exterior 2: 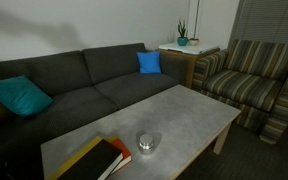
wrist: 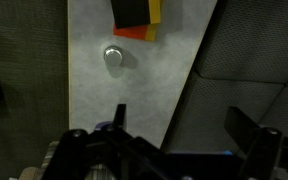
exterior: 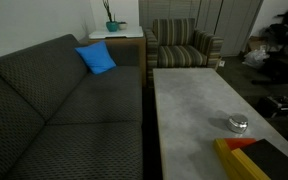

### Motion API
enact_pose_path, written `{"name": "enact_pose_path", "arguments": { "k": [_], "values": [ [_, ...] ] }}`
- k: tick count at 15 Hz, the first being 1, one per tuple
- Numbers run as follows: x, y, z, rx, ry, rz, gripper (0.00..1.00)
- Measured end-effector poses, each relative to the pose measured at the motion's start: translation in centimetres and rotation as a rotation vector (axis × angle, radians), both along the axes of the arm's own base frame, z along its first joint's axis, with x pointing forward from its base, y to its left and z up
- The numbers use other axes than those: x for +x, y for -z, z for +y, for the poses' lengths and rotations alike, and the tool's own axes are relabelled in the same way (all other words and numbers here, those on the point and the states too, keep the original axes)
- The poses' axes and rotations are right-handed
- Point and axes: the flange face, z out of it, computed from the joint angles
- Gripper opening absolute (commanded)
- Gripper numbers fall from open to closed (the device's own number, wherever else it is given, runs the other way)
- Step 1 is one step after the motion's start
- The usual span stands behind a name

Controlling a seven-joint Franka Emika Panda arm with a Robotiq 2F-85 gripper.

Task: Remove the lid from the silver object.

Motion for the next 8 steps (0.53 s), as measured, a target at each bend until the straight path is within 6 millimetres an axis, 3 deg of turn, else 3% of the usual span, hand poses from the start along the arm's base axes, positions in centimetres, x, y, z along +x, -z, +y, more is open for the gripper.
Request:
{"name": "enact_pose_path", "arguments": {
  "k": [4,8],
  "values": [
    [0.6,0.9,-1.2,-0.006,-0.041,-0.006,1.0],
    [2.1,3.5,-3.3,0.024,-0.088,-0.017,1.0]
  ]
}}
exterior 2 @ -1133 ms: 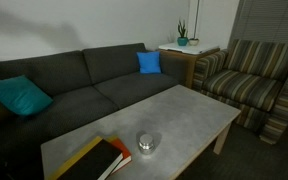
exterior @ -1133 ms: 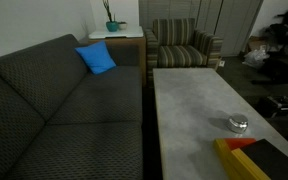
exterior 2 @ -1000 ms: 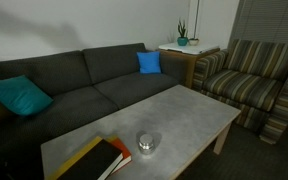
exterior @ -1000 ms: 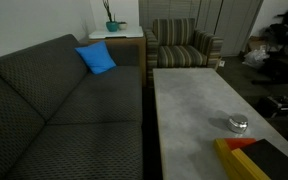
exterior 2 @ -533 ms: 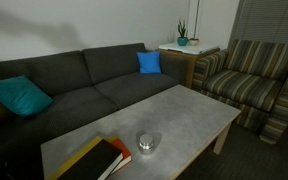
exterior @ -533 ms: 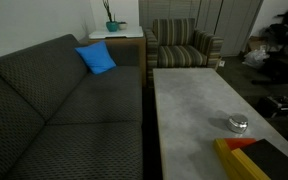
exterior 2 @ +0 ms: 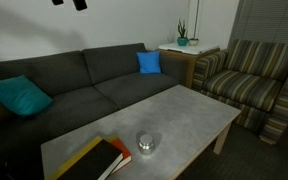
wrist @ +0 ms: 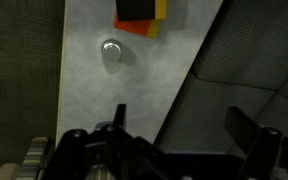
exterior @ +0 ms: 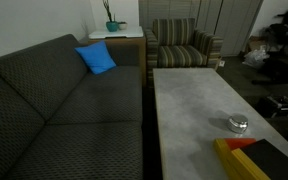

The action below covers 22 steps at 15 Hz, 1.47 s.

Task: Remove the lid from the silver object.

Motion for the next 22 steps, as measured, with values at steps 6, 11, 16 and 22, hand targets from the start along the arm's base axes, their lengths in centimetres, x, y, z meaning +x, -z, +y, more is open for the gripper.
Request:
{"name": "enact_pose_path", "arguments": {
  "k": [6,11,16,22],
  "values": [
    [1.9,3.2,-1.0,0.091,-0.016,0.035,1.0],
    [2.0,3.0,-0.7,0.088,-0.022,0.032,1.0],
    [3.5,4.4,-0.4,0.106,-0.063,0.046,1.0],
    [9.6,12.1,-1.3,0.124,-0.119,0.154,1.0]
  ]
}}
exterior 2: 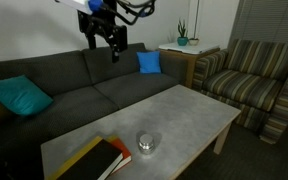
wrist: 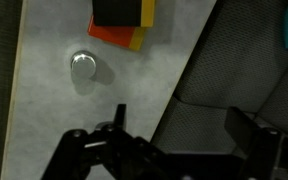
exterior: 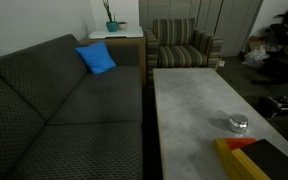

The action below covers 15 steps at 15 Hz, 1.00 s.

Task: Remove the lid from the silver object.

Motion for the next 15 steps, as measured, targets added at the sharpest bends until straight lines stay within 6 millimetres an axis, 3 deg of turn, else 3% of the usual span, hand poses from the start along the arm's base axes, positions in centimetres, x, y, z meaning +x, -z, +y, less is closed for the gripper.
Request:
{"name": "enact_pose_path", "arguments": {
  "k": [4,8,10,15],
  "values": [
    [4.2,6.4,-1.0,-0.029,-0.01,0.106,1.0],
    [7.4,11.4,-2.0,-0.035,-0.028,0.191,1.0],
    [8.2,12.6,-2.6,0.006,-0.046,0.217,1.0],
    [8.7,12.4,-3.1,0.017,-0.048,0.221,1.0]
  ]
}}
